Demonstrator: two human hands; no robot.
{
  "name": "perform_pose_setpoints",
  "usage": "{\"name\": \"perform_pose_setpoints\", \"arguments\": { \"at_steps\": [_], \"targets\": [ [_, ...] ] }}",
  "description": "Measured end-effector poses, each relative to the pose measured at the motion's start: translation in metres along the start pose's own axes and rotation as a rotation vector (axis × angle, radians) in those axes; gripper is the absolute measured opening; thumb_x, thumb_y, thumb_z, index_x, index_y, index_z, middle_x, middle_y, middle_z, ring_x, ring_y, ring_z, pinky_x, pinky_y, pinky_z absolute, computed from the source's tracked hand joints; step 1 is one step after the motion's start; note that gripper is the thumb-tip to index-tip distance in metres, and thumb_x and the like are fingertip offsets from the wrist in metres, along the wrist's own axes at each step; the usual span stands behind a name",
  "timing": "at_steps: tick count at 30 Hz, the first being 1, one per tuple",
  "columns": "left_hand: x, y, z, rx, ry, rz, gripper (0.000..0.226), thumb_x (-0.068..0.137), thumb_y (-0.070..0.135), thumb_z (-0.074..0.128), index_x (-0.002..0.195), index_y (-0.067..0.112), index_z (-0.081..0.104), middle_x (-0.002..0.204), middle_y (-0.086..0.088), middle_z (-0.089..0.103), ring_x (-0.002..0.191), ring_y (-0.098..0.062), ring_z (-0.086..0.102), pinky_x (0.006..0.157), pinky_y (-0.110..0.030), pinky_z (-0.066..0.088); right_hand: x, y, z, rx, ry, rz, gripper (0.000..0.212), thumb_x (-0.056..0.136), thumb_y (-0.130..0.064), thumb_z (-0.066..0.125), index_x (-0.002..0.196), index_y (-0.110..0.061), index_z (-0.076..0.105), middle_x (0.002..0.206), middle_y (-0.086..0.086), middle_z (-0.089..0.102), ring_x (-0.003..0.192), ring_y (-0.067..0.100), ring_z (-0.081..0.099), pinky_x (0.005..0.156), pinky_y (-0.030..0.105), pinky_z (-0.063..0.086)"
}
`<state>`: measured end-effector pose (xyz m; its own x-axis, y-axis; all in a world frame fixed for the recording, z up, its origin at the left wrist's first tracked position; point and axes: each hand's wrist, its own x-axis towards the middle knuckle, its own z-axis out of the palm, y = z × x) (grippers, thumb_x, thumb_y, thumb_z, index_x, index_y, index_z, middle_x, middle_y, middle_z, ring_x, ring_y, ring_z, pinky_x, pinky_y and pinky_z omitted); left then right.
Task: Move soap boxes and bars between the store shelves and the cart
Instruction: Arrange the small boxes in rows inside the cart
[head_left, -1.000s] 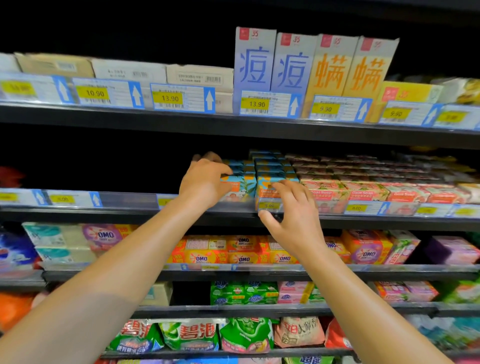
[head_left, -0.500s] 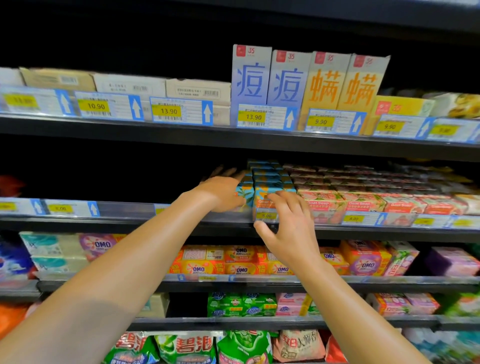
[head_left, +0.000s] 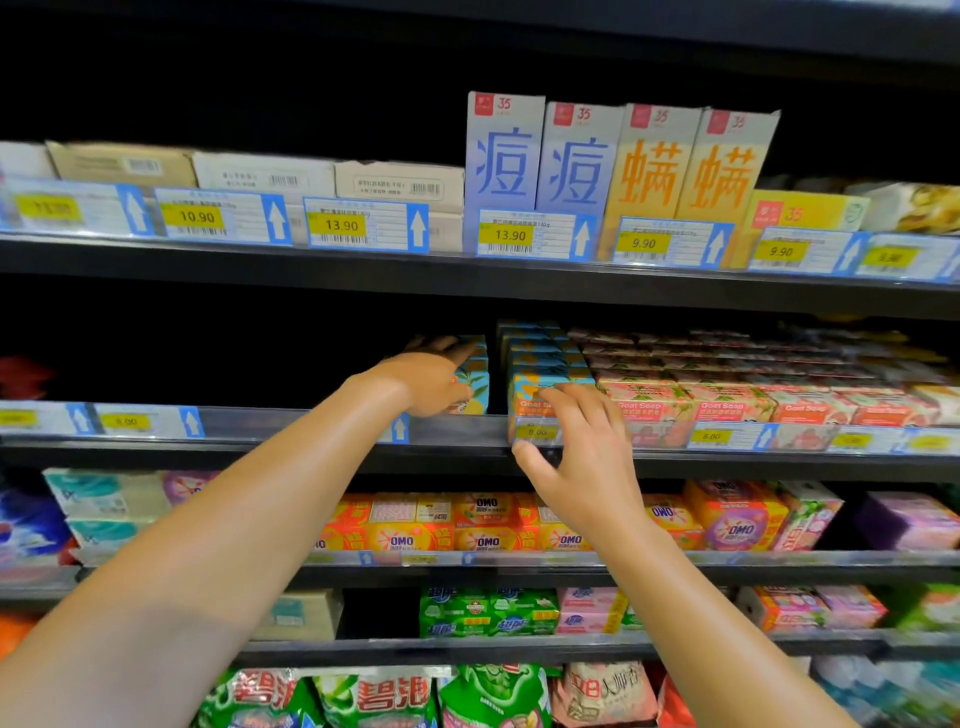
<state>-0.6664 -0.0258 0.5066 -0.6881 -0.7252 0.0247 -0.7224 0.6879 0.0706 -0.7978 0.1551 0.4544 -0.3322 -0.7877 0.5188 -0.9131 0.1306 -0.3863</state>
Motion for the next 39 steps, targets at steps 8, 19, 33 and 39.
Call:
{"name": "perform_pose_setpoints", "arguments": {
  "at_steps": [8, 19, 33, 39],
  "targets": [
    [0.013, 0.009, 0.001, -0.003, 0.045, 0.057, 0.067, 0.102, 0.043, 0.044, 0.158, 0.030, 0.008, 0.165, 0.001, 0.005, 0.150, -0.025, 0.012, 0.119, -0.032, 0.015, -0.003, 0.000, 0.002, 0.015, 0.007, 0.010, 0.056, 0.091, -0.046, 0.059, 0.142, -0.027, 0.045, 0.149, -0.007, 0.040, 0.143, 0.018, 0.024, 0.118, 0.046, 0.024],
    [0.014, 0.010, 0.001, -0.069, 0.048, 0.097, 0.069, 0.100, 0.042, 0.049, 0.157, 0.027, 0.014, 0.165, 0.000, 0.010, 0.149, -0.025, 0.017, 0.118, -0.033, 0.019, -0.001, -0.012, -0.003, -0.120, -0.005, 0.056, 0.058, 0.093, -0.048, 0.055, 0.144, -0.026, 0.042, 0.151, -0.004, 0.040, 0.145, 0.021, 0.022, 0.119, 0.044, 0.021],
    [-0.095, 0.005, 0.026, 0.028, 0.273, 0.050, 0.072, 0.094, 0.060, 0.046, 0.155, 0.036, 0.018, 0.163, 0.004, 0.014, 0.150, -0.027, 0.005, 0.119, -0.055, 0.006, -0.060, -0.053, 0.008, -0.226, 0.028, 0.088, 0.070, 0.091, -0.051, 0.057, 0.148, -0.016, 0.038, 0.155, 0.004, 0.035, 0.147, 0.026, 0.023, 0.120, 0.048, 0.020],
    [-0.180, -0.008, 0.056, -0.025, 0.288, -0.005, 0.072, 0.095, 0.056, 0.047, 0.155, 0.029, 0.018, 0.163, 0.002, 0.018, 0.150, -0.024, 0.009, 0.121, -0.051, 0.009, -0.121, -0.079, 0.020, -0.214, -0.066, 0.043, 0.067, 0.090, -0.050, 0.059, 0.146, -0.017, 0.042, 0.152, 0.005, 0.040, 0.145, 0.030, 0.027, 0.119, 0.047, 0.022]
  ]
}}
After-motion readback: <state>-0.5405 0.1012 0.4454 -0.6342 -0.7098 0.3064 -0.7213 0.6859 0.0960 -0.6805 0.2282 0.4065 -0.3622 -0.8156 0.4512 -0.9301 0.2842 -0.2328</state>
